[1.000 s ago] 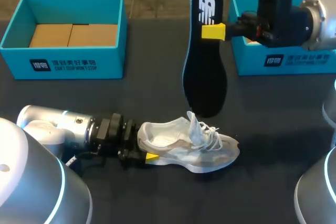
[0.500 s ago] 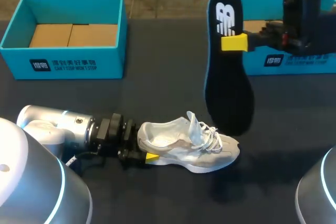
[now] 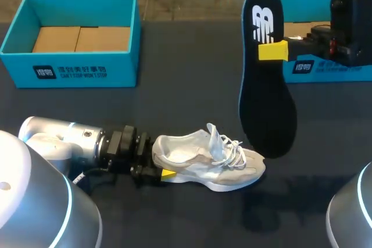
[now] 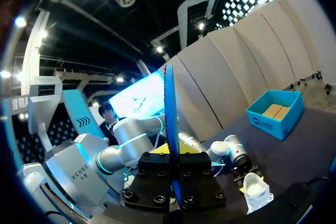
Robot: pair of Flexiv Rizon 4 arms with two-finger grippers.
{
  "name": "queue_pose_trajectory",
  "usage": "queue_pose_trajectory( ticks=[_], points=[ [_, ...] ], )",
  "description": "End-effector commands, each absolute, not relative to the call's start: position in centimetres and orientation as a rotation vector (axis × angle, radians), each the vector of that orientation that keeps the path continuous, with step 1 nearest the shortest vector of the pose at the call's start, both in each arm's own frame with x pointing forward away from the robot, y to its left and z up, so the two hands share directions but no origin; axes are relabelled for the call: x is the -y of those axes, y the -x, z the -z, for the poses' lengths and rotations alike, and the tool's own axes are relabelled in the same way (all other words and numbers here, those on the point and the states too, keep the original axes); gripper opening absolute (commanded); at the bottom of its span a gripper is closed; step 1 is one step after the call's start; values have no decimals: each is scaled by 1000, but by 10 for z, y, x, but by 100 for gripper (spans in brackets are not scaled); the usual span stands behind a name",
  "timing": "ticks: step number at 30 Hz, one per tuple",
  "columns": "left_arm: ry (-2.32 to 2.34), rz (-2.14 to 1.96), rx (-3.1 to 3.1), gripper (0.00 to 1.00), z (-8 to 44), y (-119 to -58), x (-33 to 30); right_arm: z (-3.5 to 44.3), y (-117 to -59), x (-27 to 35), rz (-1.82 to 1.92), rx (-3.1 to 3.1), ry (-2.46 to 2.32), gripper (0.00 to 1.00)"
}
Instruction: Take the shoe out of the shoebox, open the shoe tongue, remove and reinsert the insole, then place the shoe into the shoebox
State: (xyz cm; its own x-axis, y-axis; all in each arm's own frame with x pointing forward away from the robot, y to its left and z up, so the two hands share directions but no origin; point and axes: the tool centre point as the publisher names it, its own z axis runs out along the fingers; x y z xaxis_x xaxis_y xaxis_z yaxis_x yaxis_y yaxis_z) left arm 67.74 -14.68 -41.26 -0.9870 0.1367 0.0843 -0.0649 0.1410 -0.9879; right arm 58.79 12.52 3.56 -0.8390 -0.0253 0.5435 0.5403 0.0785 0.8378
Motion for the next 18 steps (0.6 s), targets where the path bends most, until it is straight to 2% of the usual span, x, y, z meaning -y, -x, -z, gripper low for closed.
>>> queue_pose_trajectory(
  ticks=[1, 2, 3, 4, 5, 6, 18],
  points=[
    [74, -1974, 2261, 0, 412, -677, 147, -35, -588, -127, 1810, 1944, 509, 0],
    [75, -1975, 2258, 0, 410, -677, 147, -35, -588, -127, 1810, 1944, 509, 0],
    [75, -1975, 2256, 16, 407, -677, 146, -35, -588, -127, 1810, 1944, 509, 0],
    [86, -1980, 2265, 40, 406, -678, 145, -35, -588, -127, 1810, 1944, 509, 0],
    [99, -1977, 2273, 96, 405, -677, 143, -35, -588, -127, 1810, 1944, 509, 0],
    [93, -1978, 2272, 100, 403, -678, 142, -35, -588, -127, 1810, 1944, 509, 0],
    [137, -1860, 2386, 100, 398, -678, 121, -35, -588, -127, 1810, 1944, 509, 0]
  ],
)
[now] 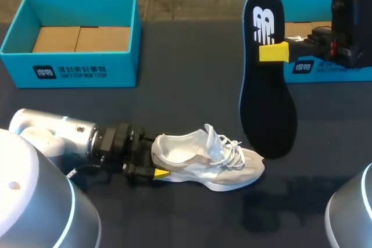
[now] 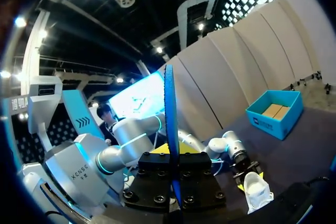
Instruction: Take the shoe out of the shoebox, open the shoe tongue, remove and reinsert the insole, then place the shoe into the shoebox
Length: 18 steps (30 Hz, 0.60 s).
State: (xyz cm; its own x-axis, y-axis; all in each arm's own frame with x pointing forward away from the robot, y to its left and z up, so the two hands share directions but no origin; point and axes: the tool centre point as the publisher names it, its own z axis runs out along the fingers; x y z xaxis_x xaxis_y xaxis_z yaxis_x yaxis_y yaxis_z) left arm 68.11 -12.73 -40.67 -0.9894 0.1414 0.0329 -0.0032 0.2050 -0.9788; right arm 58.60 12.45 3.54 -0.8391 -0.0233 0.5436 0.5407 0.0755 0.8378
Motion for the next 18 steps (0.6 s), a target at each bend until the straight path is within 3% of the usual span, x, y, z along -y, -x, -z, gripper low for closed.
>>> queue_pose_trajectory(
  ticks=[1, 8, 18],
  points=[
    [146, -1840, 2408, 100, 398, -678, 118, -35, -588, -127, 1810, 1944, 509, 0],
    [150, -1612, 2635, 100, 396, -688, 96, -35, -588, -127, 1810, 1944, 509, 0],
    [150, -1612, 2635, 100, 396, -688, 96, -35, -588, -127, 1810, 1944, 509, 0]
  ],
)
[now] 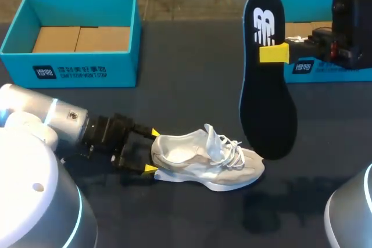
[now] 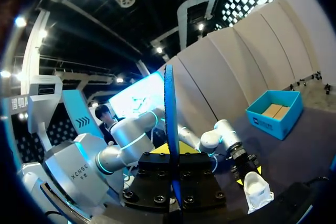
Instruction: Take the shoe out of the shoebox, open the shoe tongue, remove and reinsert the insole, then place the shoe into the shoebox
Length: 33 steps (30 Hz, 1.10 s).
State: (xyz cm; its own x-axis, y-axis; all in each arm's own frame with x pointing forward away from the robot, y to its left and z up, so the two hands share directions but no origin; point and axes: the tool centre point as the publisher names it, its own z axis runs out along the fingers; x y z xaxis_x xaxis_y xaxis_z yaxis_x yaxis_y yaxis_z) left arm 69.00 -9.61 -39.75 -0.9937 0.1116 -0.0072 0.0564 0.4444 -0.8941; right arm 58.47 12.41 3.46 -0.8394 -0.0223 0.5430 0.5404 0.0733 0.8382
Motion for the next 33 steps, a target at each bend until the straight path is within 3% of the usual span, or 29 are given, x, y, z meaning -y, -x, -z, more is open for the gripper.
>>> queue_pose_trajectory(
  ticks=[1, 6, 10, 25, 33],
  points=[
    [150, -1612, 2635, 100, 396, -688, 96, -35, -588, -127, 1810, 1944, 509, 0],
    [138, -1466, 2716, 100, 388, -696, 84, -35, -588, -127, 1810, 1944, 509, 0],
    [140, -864, 3206, 100, 381, -708, 75, -35, -588, -127, 1810, 1944, 509, 0],
    [140, -864, 3206, 100, 381, -708, 75, -35, -588, -127, 1810, 1944, 509, 0],
    [448, -559, 3269, 100, 361, -707, 80, -35, -588, -127, 1810, 1944, 509, 0]
  ],
)
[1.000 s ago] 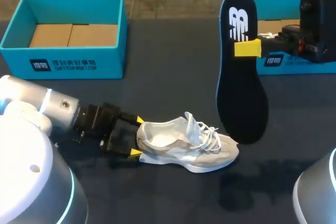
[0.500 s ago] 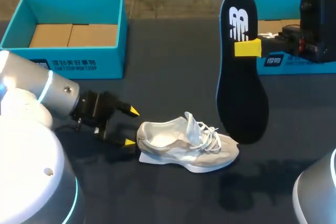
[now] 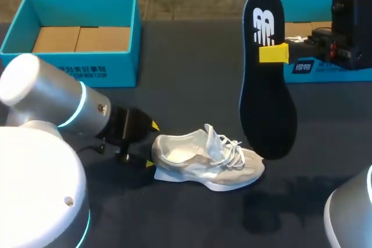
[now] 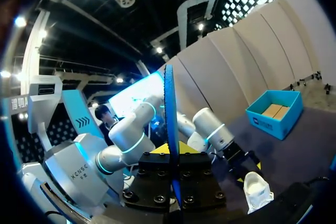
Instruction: Take the shoe out of the shoebox, open the shoe tongue, remove and reinsert the insole, then place the shoe into the shoebox
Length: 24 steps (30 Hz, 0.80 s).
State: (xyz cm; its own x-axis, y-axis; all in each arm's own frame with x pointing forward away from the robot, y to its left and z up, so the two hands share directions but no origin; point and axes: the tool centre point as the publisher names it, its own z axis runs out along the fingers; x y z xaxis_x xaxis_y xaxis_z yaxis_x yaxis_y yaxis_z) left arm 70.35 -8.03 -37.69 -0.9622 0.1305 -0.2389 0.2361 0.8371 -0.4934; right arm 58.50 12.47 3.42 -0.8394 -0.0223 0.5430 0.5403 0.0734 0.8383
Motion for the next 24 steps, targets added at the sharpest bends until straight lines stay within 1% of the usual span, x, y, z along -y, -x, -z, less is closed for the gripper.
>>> queue_pose_trajectory(
  ticks=[1, 10, 16, 24],
  points=[
    [-393, 490, -2868, 100, 361, -707, 80, -35, -588, -127, 1810, 1944, 509, 0],
    [-396, 484, -2884, 100, 361, -707, 80, -35, -588, -127, 1810, 1944, 509, 0],
    [-368, 332, -3028, 100, 355, -707, 84, -35, -588, -127, 1810, 1944, 509, 0],
    [-389, 160, -3008, 100, 348, -698, 88, -35, -588, -127, 1810, 1944, 509, 0]
  ],
)
